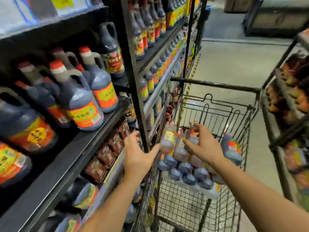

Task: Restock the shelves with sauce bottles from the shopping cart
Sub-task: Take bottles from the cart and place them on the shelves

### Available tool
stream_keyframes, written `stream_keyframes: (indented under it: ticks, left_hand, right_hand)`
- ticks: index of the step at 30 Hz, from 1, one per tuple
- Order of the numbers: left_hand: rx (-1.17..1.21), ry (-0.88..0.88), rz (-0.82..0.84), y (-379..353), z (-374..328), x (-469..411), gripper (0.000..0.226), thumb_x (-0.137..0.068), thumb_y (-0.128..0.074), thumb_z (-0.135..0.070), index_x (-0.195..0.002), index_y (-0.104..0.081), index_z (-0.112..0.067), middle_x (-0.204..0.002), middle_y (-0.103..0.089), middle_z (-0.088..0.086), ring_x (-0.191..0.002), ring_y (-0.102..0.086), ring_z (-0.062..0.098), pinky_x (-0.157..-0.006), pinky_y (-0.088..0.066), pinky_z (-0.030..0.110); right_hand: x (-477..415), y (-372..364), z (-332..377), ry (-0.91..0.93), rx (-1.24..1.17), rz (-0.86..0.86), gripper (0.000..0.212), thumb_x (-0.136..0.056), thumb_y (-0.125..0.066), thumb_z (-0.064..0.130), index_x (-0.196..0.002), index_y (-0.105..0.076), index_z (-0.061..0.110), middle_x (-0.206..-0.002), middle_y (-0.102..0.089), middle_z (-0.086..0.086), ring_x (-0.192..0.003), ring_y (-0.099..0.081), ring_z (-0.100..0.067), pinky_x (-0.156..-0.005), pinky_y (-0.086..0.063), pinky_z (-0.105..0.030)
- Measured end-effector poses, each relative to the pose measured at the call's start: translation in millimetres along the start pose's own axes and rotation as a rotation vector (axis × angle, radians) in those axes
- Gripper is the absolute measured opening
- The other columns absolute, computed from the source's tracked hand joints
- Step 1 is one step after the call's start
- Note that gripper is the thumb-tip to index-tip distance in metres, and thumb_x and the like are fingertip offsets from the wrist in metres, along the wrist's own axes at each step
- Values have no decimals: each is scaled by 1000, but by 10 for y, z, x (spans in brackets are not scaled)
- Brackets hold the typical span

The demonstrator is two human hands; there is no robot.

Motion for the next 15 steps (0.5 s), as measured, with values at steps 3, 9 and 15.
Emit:
stream_keyframes:
  ticks: [3,9,15]
  left_hand:
    - [-3,32,101,-593,-15,-149,74,-72,-86,-35,-130,-48,-9,-114,-46,4,-103,-50,22,-90,-45,34]
    - [-87,74,353,-1903,59,-429,78,-72,-83,-42,-133,-47,-9,-123,-52,12,-112,-54,28,-89,-47,36]
    - [-134,144,507,-2954,133,-654,92,-75,-81,-45,-146,-34,-9,-140,-48,13,-126,-49,30,-91,-43,33]
  right_hand:
    - [-95,0,-646,-138,13,29,69,-84,-63,56,-135,-41,16,-126,-54,-7,-111,-56,-27,-82,-52,-42]
    - [-223,5,-1804,-355,130,34,42,-83,-66,43,-100,-53,8,-92,-59,-14,-92,-59,-37,-70,-44,-38]
    - [-314,-58,-2485,-462,189,100,53,-84,-59,37,-123,-48,3,-117,-57,-20,-108,-54,-37,-91,-45,-43]
Point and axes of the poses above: each hand's wrist, its own x-axis away from the middle knuckle, its own y-axis out of the back of the hand, z = x × y, the point moved 8 cm from there along -x, towards the middle knuckle
